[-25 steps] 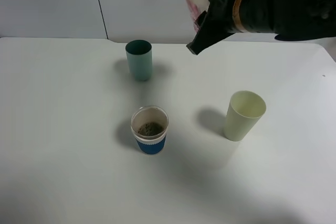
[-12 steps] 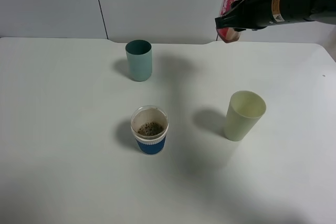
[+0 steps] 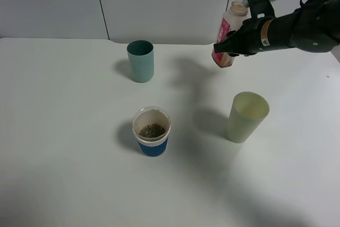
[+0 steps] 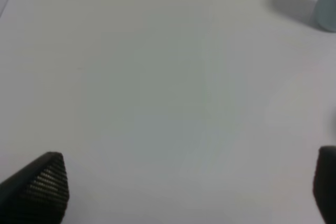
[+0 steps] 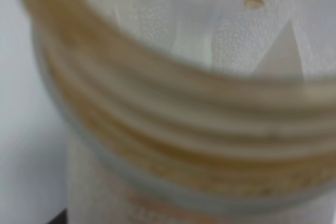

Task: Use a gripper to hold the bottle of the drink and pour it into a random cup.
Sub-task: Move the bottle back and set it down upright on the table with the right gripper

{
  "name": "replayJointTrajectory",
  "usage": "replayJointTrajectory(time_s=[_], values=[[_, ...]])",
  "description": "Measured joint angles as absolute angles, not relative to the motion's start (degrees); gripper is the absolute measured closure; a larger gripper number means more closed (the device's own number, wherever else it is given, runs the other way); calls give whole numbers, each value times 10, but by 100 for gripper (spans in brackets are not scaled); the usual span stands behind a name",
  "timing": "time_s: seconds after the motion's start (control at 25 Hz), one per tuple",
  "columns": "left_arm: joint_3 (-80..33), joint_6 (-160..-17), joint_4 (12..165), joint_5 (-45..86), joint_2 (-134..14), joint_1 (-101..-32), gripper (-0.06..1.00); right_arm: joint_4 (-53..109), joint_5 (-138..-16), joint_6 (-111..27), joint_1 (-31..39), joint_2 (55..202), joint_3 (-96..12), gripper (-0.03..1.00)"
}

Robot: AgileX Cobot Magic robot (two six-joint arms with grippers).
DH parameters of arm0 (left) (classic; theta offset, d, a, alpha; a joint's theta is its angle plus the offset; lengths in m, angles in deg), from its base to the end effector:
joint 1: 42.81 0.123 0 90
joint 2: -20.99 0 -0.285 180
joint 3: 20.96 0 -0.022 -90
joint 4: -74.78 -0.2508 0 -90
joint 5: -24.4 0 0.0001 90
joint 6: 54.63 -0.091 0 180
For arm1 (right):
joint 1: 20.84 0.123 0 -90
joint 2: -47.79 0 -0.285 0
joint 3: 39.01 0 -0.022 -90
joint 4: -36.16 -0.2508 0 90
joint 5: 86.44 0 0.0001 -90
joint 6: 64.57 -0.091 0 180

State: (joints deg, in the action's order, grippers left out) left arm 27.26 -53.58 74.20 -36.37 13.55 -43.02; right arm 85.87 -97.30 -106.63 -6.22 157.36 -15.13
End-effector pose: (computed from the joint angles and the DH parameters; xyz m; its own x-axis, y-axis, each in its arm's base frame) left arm -0.0065 0.0008 0.2790 -0.4450 -0.0118 -0.8955 -0.0102 0.9999 -0.0081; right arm 0.3500 0.1047 0.1816 -0.5245 -0.2639 -0.8095 -0.4303 0.9026 -0.0155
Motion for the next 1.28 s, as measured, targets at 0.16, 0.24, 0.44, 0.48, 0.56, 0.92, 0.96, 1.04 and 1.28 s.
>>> replayJointTrajectory(time_s=[0.16, 0.24, 0.44, 0.48, 0.56, 0.92, 0.96, 1.04, 1.28], values=[[273, -536, 742, -364, 135, -430, 2, 692, -991, -909, -62, 1603, -151, 60], [273, -536, 742, -364, 135, -430, 2, 637, -1000, -853, -62, 1615, -151, 60], [273, -536, 742, -364, 135, -430, 2, 595, -1038, -810, -62, 1642, -151, 60], [273, -536, 742, -364, 135, -430, 2, 594, -1047, -810, -62, 1650, -151, 60], [273, -536, 742, -364, 135, -430, 2, 591, -1057, -809, -62, 1662, -151, 60], [273, -536, 742, -364, 135, -430, 2, 575, -1067, -793, -62, 1689, -152, 60], [273, -536, 742, -364, 135, -430, 2, 575, -1065, -793, -62, 1689, -152, 60], [273, -536, 742, -364, 135, -430, 2, 575, -1060, -791, -62, 1691, -152, 60], [273, -536, 742, -364, 135, -430, 2, 575, -1046, -788, -62, 1691, -152, 60]])
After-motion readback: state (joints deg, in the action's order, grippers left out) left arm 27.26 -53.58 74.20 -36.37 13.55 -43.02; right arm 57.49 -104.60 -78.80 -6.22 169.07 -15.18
